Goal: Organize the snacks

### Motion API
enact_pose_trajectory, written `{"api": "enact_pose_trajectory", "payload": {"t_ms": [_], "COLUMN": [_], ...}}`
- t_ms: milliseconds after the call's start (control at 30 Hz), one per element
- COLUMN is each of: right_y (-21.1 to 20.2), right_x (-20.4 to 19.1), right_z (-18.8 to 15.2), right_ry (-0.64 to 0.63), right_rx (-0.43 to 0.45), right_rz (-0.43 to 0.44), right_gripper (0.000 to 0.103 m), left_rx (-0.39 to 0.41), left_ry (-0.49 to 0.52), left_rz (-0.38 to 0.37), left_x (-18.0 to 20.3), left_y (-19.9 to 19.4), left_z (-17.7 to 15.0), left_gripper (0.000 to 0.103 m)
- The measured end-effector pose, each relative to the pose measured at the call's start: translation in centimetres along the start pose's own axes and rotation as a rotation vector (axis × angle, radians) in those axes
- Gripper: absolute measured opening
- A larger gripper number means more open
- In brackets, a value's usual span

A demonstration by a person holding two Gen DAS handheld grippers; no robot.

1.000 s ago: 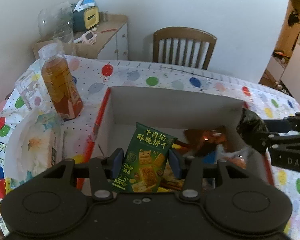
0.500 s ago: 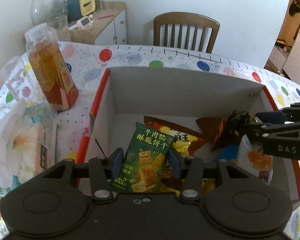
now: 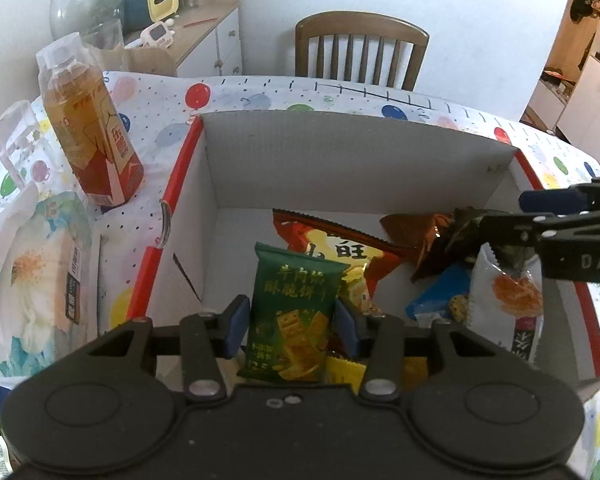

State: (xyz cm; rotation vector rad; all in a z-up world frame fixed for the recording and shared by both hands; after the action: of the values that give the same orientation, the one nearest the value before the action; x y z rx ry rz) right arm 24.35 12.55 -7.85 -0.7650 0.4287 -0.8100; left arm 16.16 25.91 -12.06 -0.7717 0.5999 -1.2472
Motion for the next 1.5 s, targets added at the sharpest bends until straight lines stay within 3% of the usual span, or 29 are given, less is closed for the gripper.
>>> {"api": "enact_pose_trajectory", "payload": {"t_ms": [333, 667, 1300, 1400, 1500], "right_y": [-5.0, -10.7, -16.9, -17.5, -18.1], "right_x": [0.4, 0.4, -0.2, -0.3, -0.2], "right_z": [-0.8, -2.4, -6.3, -6.8, -7.5], "right_ry": [0.021, 0.055, 0.115, 0.122, 0.138], "right_rx": [0.078, 0.166, 0.257, 0.274, 0.294], "right_rz": [0.028, 0.065, 0.096, 0.092, 0.079], "right_gripper": [0.062, 0.071, 0.092, 0.103, 0.103], "left_rx": [0.071, 0.169, 0.283, 0.291, 0.304], "left_ry": [0.007, 0.041, 0.064, 0.081, 0.088], "left_rz": [-0.017, -0.025, -0.063, -0.07, -0.072], "left_x": [1.0, 2.4, 3.8, 4.3, 4.7], "left_y": [-3.6, -8.4, -14.7, -15.3, -16.0], "left_z": [0.0, -0.2, -1.9, -2.3, -2.7], "left_gripper": [0.062, 0.086, 0.099, 0.102, 0.103]}}
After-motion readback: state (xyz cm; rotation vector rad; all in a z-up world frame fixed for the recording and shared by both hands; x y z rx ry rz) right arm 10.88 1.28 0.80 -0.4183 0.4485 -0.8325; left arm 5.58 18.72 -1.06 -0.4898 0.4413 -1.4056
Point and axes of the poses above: each gripper's, at about its wrist camera, not at the fingertips, and y roughly the way its jaws point, x to its right, z to its top, the point moved 2 cm from there along y, roughly the way its jaws point, and after that the axes turned 3 degrees about x, right-handed, at the moved point
